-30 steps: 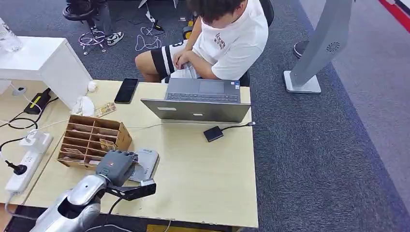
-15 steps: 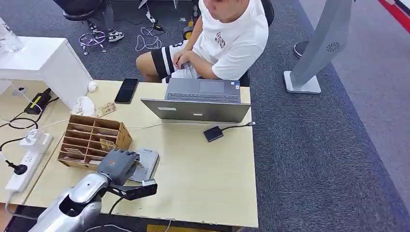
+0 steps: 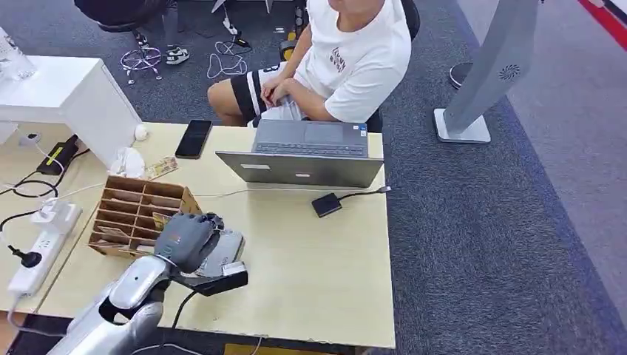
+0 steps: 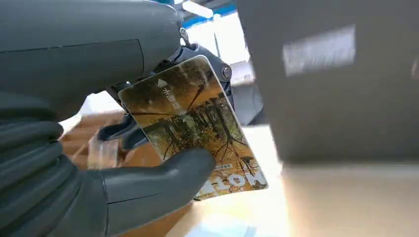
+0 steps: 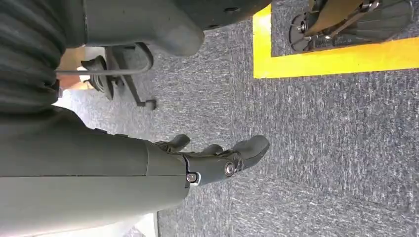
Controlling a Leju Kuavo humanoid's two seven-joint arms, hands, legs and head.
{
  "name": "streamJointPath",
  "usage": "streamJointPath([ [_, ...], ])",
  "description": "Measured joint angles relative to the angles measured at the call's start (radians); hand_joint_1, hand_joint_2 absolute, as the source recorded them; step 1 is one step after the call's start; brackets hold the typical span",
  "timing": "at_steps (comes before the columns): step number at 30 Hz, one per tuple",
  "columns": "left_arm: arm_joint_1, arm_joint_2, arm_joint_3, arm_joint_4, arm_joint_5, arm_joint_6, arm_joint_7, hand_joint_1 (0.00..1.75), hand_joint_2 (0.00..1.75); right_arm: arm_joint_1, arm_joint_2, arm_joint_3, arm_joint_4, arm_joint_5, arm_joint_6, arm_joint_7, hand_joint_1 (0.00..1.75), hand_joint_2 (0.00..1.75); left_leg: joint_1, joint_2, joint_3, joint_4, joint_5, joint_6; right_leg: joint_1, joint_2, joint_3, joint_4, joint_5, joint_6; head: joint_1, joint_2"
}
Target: Pass the card to the sensor for recognition and then transmit it.
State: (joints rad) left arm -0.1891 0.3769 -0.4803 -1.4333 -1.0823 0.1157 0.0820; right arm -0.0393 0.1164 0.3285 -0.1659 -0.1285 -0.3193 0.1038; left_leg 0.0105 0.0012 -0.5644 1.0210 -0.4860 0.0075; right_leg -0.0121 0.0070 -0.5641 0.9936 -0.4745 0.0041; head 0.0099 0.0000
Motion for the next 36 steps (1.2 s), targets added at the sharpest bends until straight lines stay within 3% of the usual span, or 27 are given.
streamJointPath([
  [4,-0.065,-0.024,0.051,-0.047,0.013,0.089,-0.022,1.75,1.75,0.000,0.000,0.000,0.000,0.019,0.003,-0.009,0.00,1.75,0.000,-0.001,0.000,0.000,0.000,0.000,0.000,-0.001,0.000,0.000,0.000,0.000,0.000,0.000],
  [8,-0.200,-0.028,0.127,-0.053,0.016,0.174,-0.055,1.75,1.75,-0.001,-0.002,0.007,0.000,0.043,0.013,-0.017,0.00,1.75,0.001,-0.001,0.000,0.000,0.001,-0.002,0.001,-0.001,0.000,0.001,0.001,-0.001,0.000,0.000],
  [13,-0.349,-0.031,0.190,-0.017,-0.030,0.184,-0.065,1.75,1.75,-0.003,-0.008,0.022,0.000,0.061,0.030,-0.016,0.00,1.75,0.002,0.000,0.000,0.000,0.002,-0.002,0.002,0.000,0.000,0.001,0.002,-0.002,0.000,0.000],
  [18,-0.493,-0.030,0.203,0.103,-0.083,0.186,-0.049,1.75,1.75,-0.006,-0.016,0.027,0.000,0.061,0.047,-0.013,0.00,1.75,0.002,0.000,0.000,0.000,0.002,-0.002,0.003,-0.001,0.000,0.001,0.002,-0.002,0.000,0.000],
  [25,-0.496,-0.030,0.203,0.109,-0.084,0.186,-0.049,1.75,1.75,-0.006,-0.016,0.027,0.000,0.061,0.048,-0.012,0.00,1.75,0.002,0.000,0.000,0.000,0.002,-0.002,0.003,-0.001,0.000,0.001,0.002,-0.002,0.000,0.000],
  [29,-0.634,-0.031,0.205,0.370,-0.158,0.202,-0.032,1.75,1.75,-0.006,-0.024,0.041,0.000,0.061,0.063,-0.007,0.00,1.75,0.001,0.000,0.000,0.000,0.002,-0.002,0.003,0.000,0.000,0.001,0.002,-0.003,0.000,0.000],
  [35,-0.646,-0.036,0.205,0.421,-0.159,0.204,-0.024,1.75,1.75,-0.006,-0.025,0.042,0.000,0.061,0.063,-0.006,0.00,1.75,0.001,0.000,0.000,0.000,0.002,-0.002,0.002,0.000,-0.001,0.001,0.002,-0.003,0.000,0.000],
  [36,-0.646,-0.037,0.205,0.426,-0.159,0.206,-0.021,0.00,1.75,-0.006,-0.026,0.042,0.000,0.061,0.063,-0.006,0.00,1.75,0.001,0.000,0.000,0.000,0.002,-0.002,0.002,0.000,-0.001,0.001,0.002,-0.003,0.000,0.000],
])
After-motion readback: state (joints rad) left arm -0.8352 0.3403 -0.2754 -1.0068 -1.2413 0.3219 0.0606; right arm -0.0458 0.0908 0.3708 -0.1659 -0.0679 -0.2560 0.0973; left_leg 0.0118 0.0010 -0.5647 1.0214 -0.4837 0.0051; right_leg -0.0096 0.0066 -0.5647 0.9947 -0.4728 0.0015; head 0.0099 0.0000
